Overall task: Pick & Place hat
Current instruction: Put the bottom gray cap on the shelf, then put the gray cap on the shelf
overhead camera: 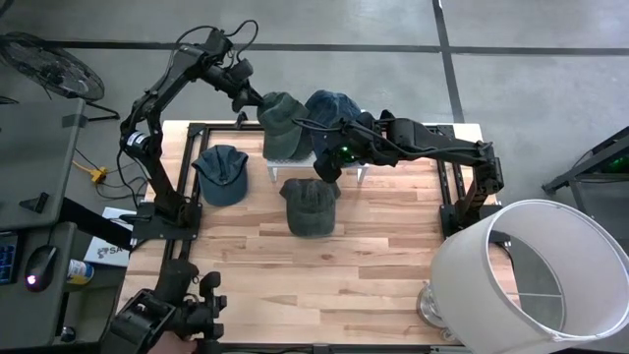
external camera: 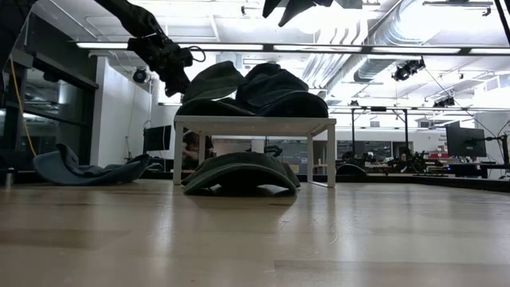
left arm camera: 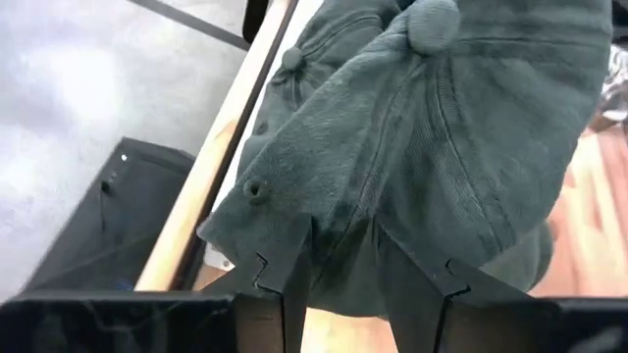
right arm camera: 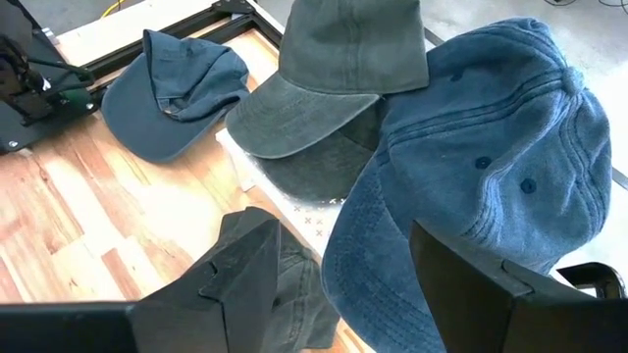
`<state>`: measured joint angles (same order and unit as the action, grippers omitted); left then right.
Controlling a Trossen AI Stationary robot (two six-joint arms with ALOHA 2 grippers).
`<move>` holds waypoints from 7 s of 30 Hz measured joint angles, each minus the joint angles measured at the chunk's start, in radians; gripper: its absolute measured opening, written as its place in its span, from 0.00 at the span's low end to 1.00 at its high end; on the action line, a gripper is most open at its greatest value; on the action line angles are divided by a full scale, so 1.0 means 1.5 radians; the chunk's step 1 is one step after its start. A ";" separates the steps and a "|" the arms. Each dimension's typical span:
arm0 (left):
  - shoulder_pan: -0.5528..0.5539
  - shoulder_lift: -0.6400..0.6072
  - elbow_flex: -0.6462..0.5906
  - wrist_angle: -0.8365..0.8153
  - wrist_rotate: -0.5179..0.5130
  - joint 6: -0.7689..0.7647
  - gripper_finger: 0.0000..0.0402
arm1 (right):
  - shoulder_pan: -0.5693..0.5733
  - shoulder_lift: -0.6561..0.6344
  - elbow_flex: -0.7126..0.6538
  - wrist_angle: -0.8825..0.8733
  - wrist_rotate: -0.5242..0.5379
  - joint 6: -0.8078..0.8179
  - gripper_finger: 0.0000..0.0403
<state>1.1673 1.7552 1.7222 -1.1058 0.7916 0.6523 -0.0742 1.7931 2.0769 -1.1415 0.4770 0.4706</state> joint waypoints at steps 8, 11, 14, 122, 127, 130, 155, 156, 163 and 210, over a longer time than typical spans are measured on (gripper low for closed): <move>-0.004 0.000 0.000 0.010 -0.014 0.034 0.27 | 0.000 0.000 0.000 -0.004 -0.009 0.000 0.55; -0.003 0.000 0.000 0.009 -0.015 0.035 0.27 | 0.000 0.000 0.000 -0.004 -0.009 0.000 0.55; -0.003 0.000 0.000 0.005 -0.016 0.035 0.27 | 0.000 0.000 0.000 -0.004 -0.009 0.000 0.55; -0.181 -0.060 0.089 0.077 -0.237 -0.287 0.00 | -0.007 0.177 0.000 0.380 0.073 -0.316 0.00; -0.181 -0.060 0.089 0.077 -0.238 -0.323 0.00 | -0.021 0.179 0.000 0.407 0.006 -0.347 0.00; -0.181 -0.060 0.089 0.080 -0.242 -0.348 0.00 | -0.035 0.187 0.000 0.413 0.011 -0.349 0.00; -0.181 -0.060 0.089 0.082 -0.240 -0.368 0.00 | -0.152 0.201 -0.025 0.384 -0.068 -0.268 0.00; -0.181 -0.060 0.089 0.082 -0.240 -0.369 0.00 | -0.155 0.201 -0.038 0.389 -0.078 -0.261 0.00; -0.182 -0.059 0.088 0.066 -0.236 -0.358 0.01 | -0.161 0.201 -0.108 0.432 -0.103 -0.216 0.00; -0.181 -0.175 0.090 0.084 -0.235 -0.316 0.42 | -0.055 0.073 -0.146 0.380 -0.285 -0.305 0.40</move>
<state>0.8963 1.4921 1.8565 -0.9796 0.4397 0.1787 -0.1560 1.9030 1.8587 -0.5714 0.0502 0.0123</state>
